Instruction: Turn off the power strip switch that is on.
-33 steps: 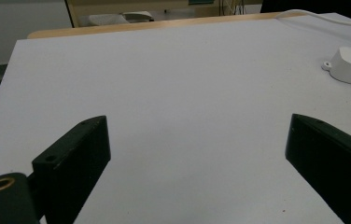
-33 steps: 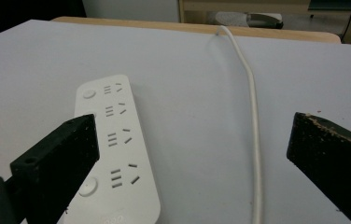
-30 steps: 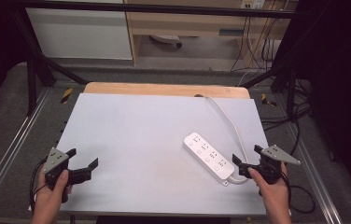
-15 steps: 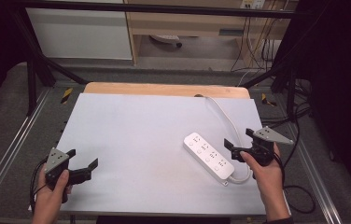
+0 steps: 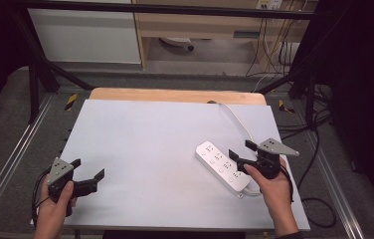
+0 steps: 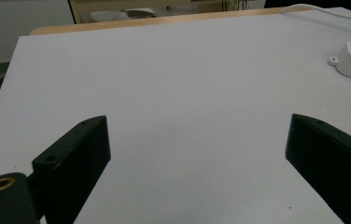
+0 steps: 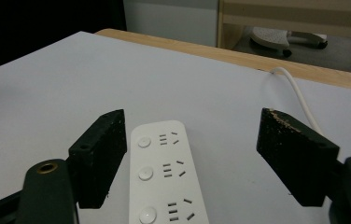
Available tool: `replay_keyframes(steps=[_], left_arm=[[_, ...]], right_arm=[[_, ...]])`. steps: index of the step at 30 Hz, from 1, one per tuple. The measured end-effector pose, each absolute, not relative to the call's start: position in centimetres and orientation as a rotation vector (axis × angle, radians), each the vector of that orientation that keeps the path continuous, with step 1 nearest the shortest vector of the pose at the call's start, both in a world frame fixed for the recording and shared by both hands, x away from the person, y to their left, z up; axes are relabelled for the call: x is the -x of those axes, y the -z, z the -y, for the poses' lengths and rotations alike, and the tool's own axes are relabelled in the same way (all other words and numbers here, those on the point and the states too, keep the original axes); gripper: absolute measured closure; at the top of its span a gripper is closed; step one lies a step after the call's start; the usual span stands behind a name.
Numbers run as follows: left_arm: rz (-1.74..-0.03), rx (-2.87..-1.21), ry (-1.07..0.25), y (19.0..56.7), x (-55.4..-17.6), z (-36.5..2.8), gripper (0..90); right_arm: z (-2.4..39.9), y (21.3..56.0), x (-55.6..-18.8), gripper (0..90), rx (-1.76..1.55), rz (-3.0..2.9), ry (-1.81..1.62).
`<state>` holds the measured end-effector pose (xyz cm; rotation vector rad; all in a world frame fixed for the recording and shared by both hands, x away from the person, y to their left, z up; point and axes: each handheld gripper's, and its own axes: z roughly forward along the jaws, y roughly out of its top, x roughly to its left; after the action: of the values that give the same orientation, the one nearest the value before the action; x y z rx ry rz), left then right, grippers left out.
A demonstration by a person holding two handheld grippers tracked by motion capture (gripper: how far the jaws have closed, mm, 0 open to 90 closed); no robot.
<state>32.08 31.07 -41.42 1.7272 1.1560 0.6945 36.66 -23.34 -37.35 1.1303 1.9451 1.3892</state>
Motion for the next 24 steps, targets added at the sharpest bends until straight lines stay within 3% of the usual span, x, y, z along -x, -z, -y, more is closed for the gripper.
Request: replay_keyframes(steps=[3,6,11,19,24], left_arm=[[-1.158,-1.725,-0.693,41.4,-32.1,-31.1,6.5],[-1.158,-1.728,-0.694,41.4,-32.1,-31.1,6.6],[-1.155,-1.726,-0.693,41.4,-32.0,-31.1,6.5],[-1.153,-1.722,-0.694,41.3,-32.0,-31.1,6.5],[-1.15,-1.724,-0.695,41.3,-32.0,-31.1,6.5]], right_arm=[[23.1,37.4,-36.6,37.2,-1.129,-1.951,-1.386],[22.9,37.6,-36.4,53.5,-1.116,-1.954,-1.396],[22.8,37.8,-36.2,68.8,-1.094,-1.953,-1.391],[22.0,38.2,-36.1,82.6,-1.075,-1.977,-1.387],[21.5,38.4,-36.1,85.9,-1.062,-2.002,-1.382]])
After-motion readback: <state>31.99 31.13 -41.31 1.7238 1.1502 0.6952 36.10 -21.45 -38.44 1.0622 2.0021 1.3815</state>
